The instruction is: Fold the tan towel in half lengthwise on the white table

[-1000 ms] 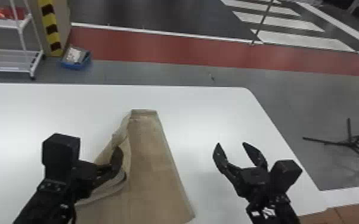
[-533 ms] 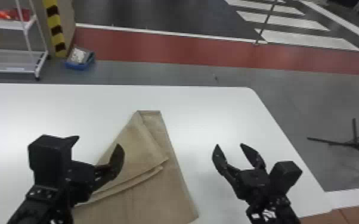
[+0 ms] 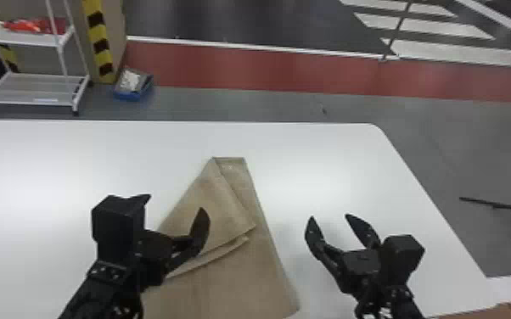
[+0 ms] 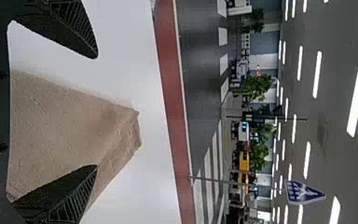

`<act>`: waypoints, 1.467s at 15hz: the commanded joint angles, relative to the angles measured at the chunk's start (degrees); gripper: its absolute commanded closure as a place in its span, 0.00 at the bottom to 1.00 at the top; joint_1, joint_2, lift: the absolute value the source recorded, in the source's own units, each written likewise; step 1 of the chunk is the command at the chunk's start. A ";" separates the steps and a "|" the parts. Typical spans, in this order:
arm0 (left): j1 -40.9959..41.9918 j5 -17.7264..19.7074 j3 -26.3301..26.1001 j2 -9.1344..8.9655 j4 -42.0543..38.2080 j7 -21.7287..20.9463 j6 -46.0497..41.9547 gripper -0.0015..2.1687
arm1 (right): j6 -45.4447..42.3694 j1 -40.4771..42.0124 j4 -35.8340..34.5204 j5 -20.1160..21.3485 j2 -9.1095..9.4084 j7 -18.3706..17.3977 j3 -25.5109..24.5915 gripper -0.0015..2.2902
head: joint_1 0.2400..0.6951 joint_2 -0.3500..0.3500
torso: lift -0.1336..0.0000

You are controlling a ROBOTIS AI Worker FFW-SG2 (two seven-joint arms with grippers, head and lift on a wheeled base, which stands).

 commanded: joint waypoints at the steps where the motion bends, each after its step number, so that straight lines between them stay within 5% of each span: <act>1: -2.53 -1.09 -4.62 -0.01 3.75 0.36 -2.40 0.02 | 1.41 -0.44 0.01 -1.61 0.00 -0.88 -3.84 0.11 | 1.00 0.18 | 0.08; 4: -8.24 -3.55 -11.13 -0.54 12.18 0.80 -2.75 0.17 | 2.29 -0.53 -0.69 -4.25 0.00 -1.49 -7.53 0.11 | 1.00 0.00 | 0.08; 6: -11.58 -2.85 -13.41 -0.98 17.02 0.45 -3.10 0.28 | 2.11 -0.53 -0.69 -4.68 0.00 -1.40 -7.88 0.11 | 1.00 0.00 | 0.08; 22: -15.45 -5.57 -16.22 -1.42 23.70 -0.61 0.24 0.33 | 2.46 -1.58 1.24 -5.92 0.09 -0.35 -6.21 0.11 | 1.00 0.00 | 0.08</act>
